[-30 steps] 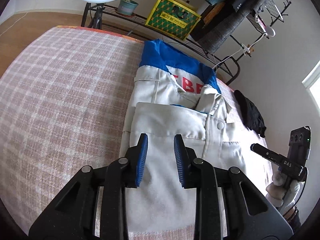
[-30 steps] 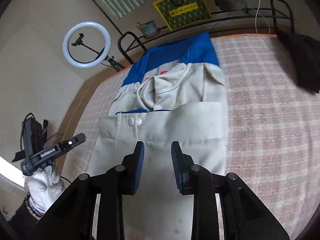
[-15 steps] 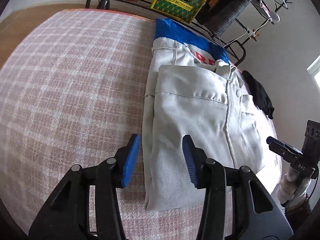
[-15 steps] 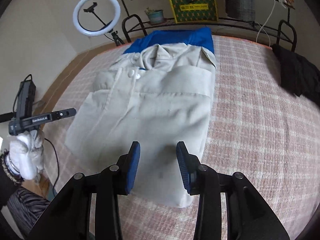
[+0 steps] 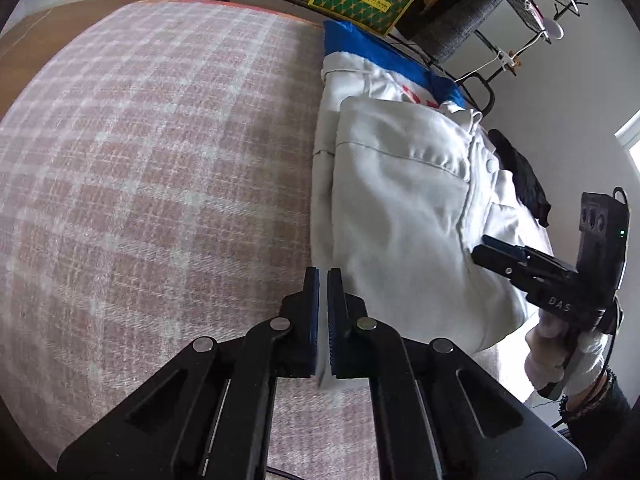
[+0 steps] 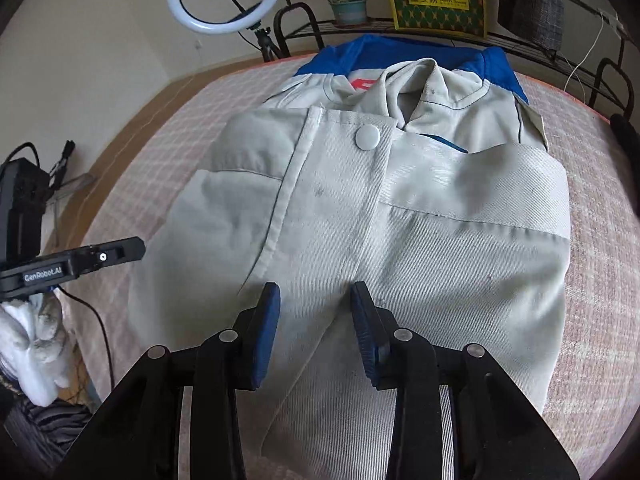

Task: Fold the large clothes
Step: 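Press the folded jacket flat with the left and right grippers, then withdraw both grippers and move them toward the blue collar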

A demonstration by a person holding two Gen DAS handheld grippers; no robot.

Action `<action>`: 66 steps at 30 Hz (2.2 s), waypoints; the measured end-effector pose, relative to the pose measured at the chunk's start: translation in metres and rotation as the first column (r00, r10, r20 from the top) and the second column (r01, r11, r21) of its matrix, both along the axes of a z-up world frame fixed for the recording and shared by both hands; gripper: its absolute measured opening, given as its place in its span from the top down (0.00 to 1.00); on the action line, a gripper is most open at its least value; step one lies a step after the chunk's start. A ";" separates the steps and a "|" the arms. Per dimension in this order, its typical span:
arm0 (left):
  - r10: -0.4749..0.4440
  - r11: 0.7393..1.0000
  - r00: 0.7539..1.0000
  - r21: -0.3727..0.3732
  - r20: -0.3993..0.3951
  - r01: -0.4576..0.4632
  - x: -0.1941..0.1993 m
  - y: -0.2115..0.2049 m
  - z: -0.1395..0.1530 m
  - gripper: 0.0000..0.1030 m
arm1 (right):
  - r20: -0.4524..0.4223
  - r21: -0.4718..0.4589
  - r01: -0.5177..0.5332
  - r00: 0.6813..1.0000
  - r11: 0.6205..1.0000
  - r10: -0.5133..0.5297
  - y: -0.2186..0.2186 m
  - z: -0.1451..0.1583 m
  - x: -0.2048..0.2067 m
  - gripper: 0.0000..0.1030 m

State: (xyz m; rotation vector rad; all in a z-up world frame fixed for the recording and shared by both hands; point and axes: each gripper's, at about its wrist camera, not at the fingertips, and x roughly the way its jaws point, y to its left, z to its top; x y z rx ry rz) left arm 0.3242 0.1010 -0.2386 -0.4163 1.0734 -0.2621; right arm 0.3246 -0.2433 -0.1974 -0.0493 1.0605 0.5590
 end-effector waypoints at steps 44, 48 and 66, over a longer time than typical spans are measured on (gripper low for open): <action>-0.022 0.990 0.935 0.137 0.353 -0.028 -0.080 -0.048 0.151 0.63 | 0.299 -0.036 0.381 0.886 0.924 -0.354 -0.122 0.147 -0.117 0.54; -0.042 0.985 0.906 0.167 0.420 -0.031 -0.105 -0.054 0.183 0.54 | 0.359 -0.042 0.380 0.869 0.924 -0.341 -0.113 0.170 -0.145 0.46; -0.103 0.979 0.827 0.203 0.553 -0.014 -0.106 -0.056 0.287 0.23 | 0.560 -0.078 0.396 0.777 0.915 -0.288 -0.094 0.252 -0.177 0.37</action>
